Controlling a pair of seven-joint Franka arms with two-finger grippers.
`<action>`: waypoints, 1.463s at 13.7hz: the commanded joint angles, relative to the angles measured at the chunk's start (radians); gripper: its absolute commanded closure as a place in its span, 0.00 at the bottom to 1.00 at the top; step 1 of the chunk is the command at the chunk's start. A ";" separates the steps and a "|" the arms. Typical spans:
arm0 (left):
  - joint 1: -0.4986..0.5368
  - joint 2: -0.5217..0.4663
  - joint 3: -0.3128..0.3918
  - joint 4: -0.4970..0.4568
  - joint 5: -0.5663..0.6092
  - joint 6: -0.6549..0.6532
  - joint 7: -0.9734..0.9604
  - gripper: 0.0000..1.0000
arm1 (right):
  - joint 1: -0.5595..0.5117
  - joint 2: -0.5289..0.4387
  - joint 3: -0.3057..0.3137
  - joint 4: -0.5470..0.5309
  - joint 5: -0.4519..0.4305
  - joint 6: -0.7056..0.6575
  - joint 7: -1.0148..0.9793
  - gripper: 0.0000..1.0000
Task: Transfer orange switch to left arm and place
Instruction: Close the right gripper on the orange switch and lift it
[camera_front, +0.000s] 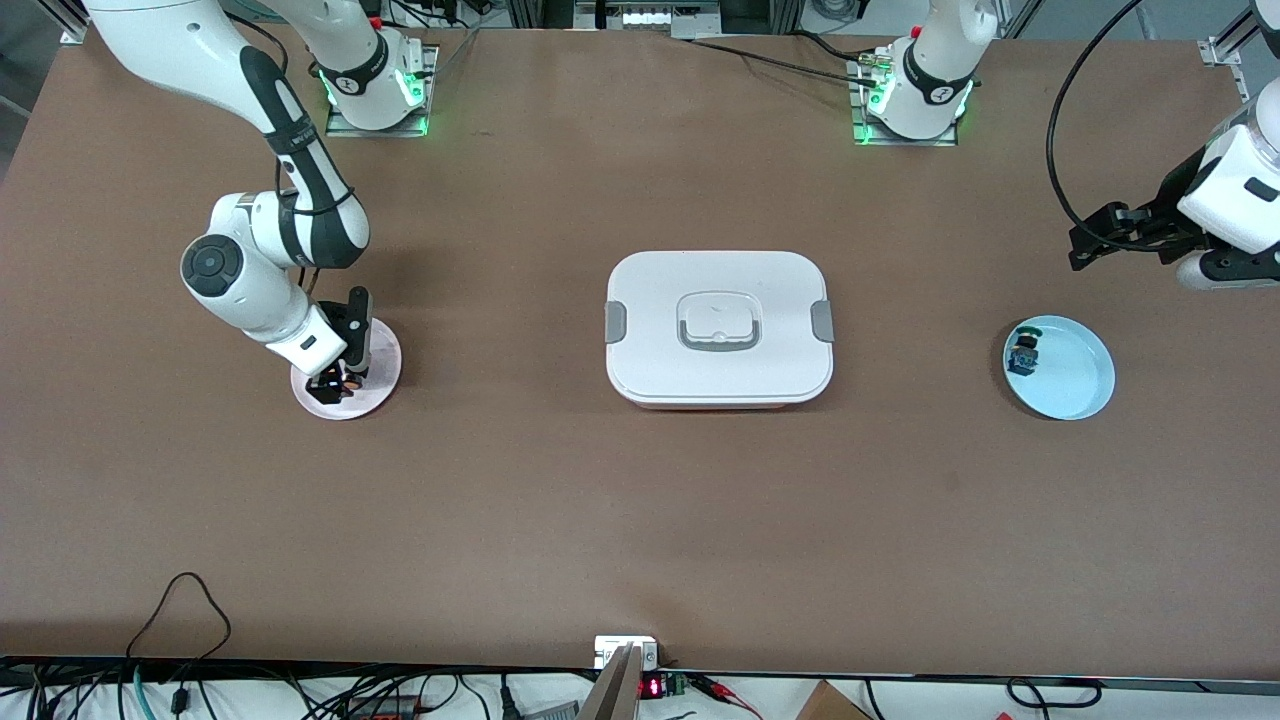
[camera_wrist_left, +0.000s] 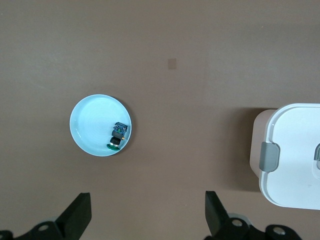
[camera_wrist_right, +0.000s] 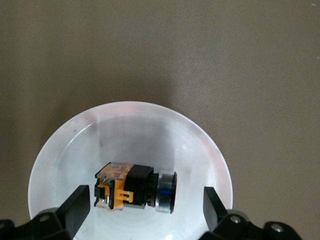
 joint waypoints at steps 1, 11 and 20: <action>-0.004 0.015 0.003 0.032 0.000 -0.022 -0.013 0.00 | -0.005 -0.003 0.006 -0.047 0.019 0.074 -0.020 0.00; -0.003 0.015 0.003 0.032 0.000 -0.022 -0.013 0.00 | -0.005 0.028 0.008 -0.070 0.019 0.145 -0.020 0.03; -0.003 0.015 0.003 0.033 0.000 -0.022 -0.013 0.00 | -0.005 0.008 0.008 -0.067 0.017 0.138 -0.020 1.00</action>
